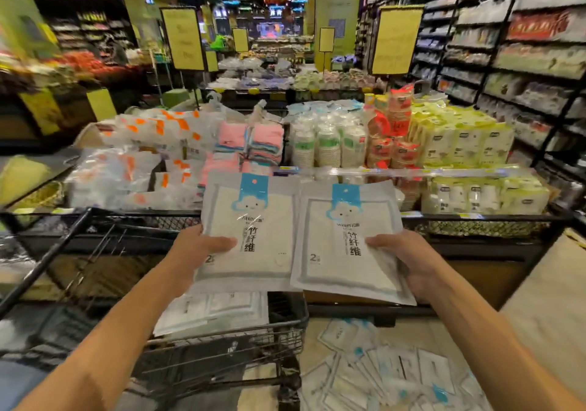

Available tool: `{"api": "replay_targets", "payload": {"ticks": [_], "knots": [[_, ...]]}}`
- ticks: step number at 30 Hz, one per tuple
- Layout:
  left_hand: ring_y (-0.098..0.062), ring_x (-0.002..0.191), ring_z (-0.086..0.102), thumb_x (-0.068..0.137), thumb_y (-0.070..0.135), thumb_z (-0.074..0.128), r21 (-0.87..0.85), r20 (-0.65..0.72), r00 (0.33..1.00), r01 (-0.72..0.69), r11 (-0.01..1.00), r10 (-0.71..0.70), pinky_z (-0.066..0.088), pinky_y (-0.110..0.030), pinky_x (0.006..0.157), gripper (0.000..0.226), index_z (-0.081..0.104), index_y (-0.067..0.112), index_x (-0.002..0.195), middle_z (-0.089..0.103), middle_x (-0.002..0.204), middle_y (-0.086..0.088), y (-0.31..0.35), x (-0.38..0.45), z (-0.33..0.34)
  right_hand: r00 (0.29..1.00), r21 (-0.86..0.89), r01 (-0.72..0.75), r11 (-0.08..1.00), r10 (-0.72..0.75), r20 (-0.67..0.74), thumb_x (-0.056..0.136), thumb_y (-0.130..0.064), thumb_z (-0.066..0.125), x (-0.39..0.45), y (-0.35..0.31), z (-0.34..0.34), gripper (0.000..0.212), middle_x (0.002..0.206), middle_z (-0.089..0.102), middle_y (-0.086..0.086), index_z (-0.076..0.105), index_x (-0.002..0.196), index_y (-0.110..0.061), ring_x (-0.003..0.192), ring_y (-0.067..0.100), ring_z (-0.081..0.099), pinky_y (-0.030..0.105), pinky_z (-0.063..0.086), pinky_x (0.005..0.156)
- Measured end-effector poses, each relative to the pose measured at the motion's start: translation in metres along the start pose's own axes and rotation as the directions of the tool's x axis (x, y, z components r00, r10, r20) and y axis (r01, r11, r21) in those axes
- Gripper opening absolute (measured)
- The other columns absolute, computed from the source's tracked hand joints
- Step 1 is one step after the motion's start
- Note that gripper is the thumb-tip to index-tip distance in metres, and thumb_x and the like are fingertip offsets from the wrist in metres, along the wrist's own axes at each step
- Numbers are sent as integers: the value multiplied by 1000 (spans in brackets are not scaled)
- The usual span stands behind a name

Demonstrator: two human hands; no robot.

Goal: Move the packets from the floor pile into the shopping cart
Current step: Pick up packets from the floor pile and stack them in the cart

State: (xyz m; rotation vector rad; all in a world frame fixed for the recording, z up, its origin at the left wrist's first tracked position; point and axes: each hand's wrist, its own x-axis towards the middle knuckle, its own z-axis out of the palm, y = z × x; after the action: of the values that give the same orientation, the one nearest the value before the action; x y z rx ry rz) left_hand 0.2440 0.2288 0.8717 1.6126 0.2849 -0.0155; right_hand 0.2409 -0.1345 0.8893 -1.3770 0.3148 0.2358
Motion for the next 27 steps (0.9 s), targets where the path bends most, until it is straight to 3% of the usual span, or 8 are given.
{"api": "replay_targets", "payload": {"ticks": [3,9,15,17,21,27], "knots": [[-40,98,72,75,2,81,3,-31,999,29,1000,-29,56,-52,92,43,68,-2,116,77,102,-17,-12,3,-62,999,-8,-35,999,36,34,88,3,72,10,20,61,32,102,78,18,68,120,-1,88,33,78,40,65,68],[-38,100,71,68,10,88,9,-121,987,110,994,-108,53,-58,96,50,69,5,113,78,100,-12,-39,21,-151,986,-13,-122,992,122,109,92,6,66,34,48,150,23,99,78,21,67,114,2,77,32,78,36,62,54],[-36,98,71,75,2,84,-38,-194,964,177,984,-181,55,-54,93,37,69,6,109,78,97,-10,-74,55,-175,983,-40,-117,992,122,137,91,5,68,91,67,186,21,98,79,17,68,111,-3,78,28,79,33,62,55],[-36,99,71,76,2,83,-69,-217,951,209,975,-219,55,-55,94,39,68,5,112,78,101,-11,-87,74,-178,980,-58,-126,990,134,146,91,5,68,122,76,198,22,101,79,17,69,111,-3,82,30,79,38,64,63],[-34,100,72,79,3,81,-83,-246,929,266,960,-278,55,-55,96,41,67,4,118,78,105,-10,-110,114,-178,968,-93,-162,982,176,181,87,2,74,195,99,220,36,108,78,18,68,123,-2,99,38,76,57,57,95],[-28,89,74,81,-4,77,-166,-328,871,327,930,-365,57,-37,69,29,69,5,108,78,95,-6,-142,181,-183,939,-169,-253,953,283,194,89,-6,77,290,133,253,36,110,78,15,68,123,-5,101,36,76,59,57,95]]}}
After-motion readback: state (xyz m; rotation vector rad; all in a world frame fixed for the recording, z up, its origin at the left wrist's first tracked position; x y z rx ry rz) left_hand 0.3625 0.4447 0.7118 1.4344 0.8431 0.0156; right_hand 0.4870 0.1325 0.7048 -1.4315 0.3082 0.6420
